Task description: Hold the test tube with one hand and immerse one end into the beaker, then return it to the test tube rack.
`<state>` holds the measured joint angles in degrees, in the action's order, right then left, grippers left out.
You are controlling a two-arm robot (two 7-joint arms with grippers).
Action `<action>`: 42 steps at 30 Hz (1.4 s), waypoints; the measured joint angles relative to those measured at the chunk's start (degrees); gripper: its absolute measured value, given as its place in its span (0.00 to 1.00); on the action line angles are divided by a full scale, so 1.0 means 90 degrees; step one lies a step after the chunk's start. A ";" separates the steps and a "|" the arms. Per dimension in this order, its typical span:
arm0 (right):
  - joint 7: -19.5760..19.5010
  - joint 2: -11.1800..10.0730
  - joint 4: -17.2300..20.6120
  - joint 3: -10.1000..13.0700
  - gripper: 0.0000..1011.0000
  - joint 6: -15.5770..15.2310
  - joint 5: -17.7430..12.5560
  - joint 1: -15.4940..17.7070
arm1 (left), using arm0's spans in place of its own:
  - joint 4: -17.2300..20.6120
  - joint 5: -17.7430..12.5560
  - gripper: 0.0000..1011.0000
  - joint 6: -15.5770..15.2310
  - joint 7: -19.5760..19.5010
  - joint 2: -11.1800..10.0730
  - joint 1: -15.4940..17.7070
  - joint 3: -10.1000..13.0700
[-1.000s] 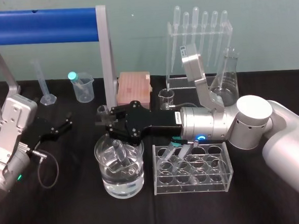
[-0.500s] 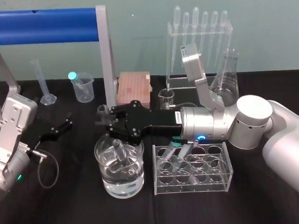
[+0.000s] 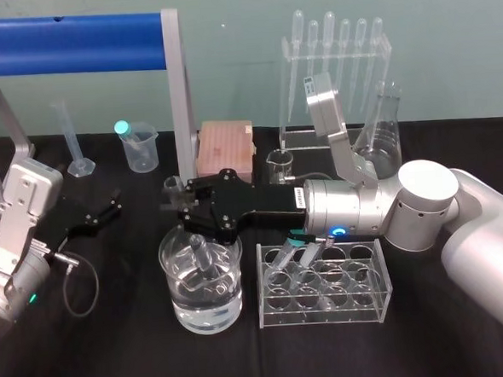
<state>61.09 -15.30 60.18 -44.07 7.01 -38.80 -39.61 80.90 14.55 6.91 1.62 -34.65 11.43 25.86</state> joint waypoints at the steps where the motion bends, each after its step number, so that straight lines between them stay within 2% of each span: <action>1: 0.0000 0.0000 0.0000 0.0000 0.22 0.0000 0.0000 0.0000 | 0.0000 0.0000 0.99 0.0000 0.0000 0.0000 0.0000 0.0000; 42: 0.0000 0.0000 0.0000 0.0000 0.22 0.0000 0.0000 0.0000 | 0.0000 0.0000 0.99 0.0000 0.0000 0.0000 0.0000 0.0000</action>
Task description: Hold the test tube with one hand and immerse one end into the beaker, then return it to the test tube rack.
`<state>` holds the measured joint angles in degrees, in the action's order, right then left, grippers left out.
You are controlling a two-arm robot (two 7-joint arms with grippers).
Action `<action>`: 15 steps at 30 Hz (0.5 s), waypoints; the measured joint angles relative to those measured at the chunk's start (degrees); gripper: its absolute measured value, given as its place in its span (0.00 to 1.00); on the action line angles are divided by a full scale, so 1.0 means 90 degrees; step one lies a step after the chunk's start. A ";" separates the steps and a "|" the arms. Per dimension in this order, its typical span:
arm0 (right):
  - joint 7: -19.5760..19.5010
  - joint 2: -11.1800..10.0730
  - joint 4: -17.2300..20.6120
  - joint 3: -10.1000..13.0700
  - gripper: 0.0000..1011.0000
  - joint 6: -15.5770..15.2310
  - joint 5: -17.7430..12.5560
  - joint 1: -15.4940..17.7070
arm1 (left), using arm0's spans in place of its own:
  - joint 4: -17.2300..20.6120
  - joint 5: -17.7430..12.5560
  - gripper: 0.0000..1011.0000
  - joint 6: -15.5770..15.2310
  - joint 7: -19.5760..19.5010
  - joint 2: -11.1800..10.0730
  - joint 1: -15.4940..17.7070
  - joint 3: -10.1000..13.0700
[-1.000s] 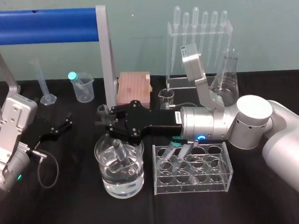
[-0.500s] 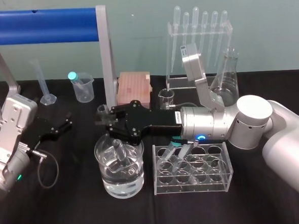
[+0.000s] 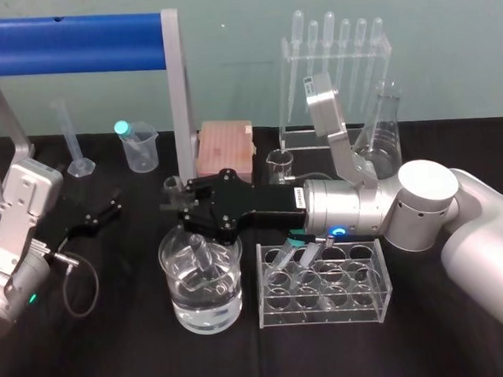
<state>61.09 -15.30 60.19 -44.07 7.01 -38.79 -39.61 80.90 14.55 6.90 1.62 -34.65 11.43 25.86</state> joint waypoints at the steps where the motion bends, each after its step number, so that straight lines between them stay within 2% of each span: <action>1: 0.0000 0.0000 0.0000 0.0000 0.22 0.0000 0.0000 0.0000 | 0.0000 0.0000 0.99 0.0000 0.0000 0.0000 0.0000 0.0000; 15: 0.0000 0.0000 0.0000 0.0000 0.22 0.0000 0.0000 0.0000 | 0.0000 0.0000 0.99 0.0000 0.0000 0.0000 0.0000 0.0000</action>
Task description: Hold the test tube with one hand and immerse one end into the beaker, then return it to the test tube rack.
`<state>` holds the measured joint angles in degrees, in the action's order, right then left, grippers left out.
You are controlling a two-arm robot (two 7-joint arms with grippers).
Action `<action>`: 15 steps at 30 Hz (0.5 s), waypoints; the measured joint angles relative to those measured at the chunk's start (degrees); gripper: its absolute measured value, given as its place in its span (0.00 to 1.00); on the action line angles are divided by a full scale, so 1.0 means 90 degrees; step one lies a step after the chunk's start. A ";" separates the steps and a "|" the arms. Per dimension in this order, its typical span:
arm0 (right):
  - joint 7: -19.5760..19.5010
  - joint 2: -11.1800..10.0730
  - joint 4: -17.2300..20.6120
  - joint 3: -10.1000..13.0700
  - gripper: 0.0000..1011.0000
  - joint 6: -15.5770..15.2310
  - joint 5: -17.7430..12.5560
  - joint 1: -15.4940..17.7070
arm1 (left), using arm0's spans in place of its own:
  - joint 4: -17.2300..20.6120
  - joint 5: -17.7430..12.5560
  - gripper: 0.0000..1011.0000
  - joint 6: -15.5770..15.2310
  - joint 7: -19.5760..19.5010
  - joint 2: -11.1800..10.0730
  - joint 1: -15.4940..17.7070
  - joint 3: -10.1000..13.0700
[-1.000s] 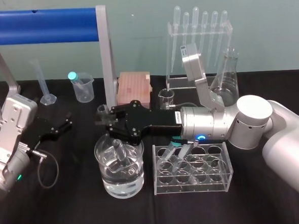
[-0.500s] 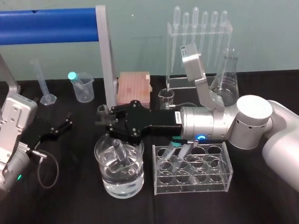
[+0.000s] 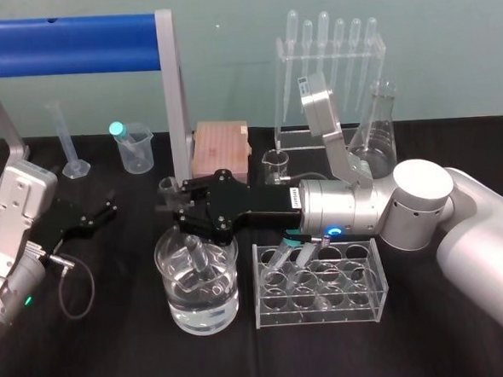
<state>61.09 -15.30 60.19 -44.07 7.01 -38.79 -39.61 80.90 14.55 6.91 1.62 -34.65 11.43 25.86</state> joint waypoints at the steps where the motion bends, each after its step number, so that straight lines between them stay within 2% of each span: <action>1: 0.0000 0.0000 0.0000 0.0000 0.22 0.0000 0.0000 0.0000 | 0.0000 0.0000 0.99 0.0000 0.0000 0.0000 0.0000 0.0000; 15: 0.0000 0.0000 0.0000 0.0000 0.22 0.0000 0.0000 0.0000 | 0.0000 0.0000 0.99 0.0000 0.0000 0.0000 0.0000 0.0000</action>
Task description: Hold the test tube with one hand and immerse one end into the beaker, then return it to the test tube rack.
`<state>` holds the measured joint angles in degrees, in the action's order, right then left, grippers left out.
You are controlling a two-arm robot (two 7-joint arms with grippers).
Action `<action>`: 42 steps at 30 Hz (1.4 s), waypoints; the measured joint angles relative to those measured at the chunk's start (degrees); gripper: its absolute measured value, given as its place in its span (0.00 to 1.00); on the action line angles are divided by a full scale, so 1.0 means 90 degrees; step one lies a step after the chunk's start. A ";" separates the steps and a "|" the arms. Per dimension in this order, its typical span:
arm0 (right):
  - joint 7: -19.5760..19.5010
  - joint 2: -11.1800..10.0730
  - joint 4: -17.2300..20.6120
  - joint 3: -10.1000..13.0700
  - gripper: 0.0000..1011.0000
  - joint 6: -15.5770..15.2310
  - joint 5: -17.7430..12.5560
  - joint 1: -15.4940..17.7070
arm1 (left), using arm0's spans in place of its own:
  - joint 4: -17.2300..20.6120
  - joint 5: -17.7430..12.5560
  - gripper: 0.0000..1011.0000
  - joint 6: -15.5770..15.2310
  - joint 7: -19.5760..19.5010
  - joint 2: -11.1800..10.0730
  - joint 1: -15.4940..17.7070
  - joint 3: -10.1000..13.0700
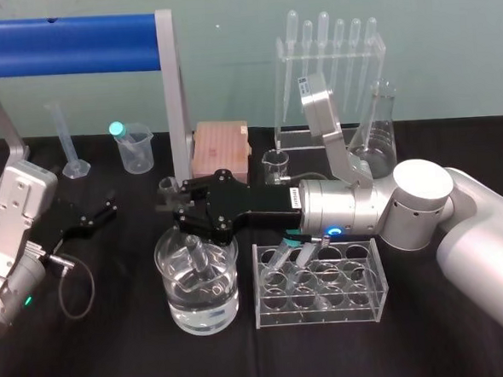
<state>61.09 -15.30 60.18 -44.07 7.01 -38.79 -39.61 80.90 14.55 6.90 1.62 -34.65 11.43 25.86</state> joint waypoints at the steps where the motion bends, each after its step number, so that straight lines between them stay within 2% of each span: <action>1: 0.0000 0.0000 0.0000 0.0000 0.22 0.0000 0.0000 0.0000 | 0.0000 0.0000 0.99 0.0000 0.0000 0.0000 0.0000 0.0000; 42: 0.0000 0.0000 0.0000 0.0000 0.22 0.0000 0.0000 0.0000 | 0.0000 0.0000 0.99 0.0000 0.0000 0.0000 0.0000 0.0000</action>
<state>61.09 -15.30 60.18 -44.07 7.01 -38.80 -39.61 80.90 14.55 6.90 1.62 -34.65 11.43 25.86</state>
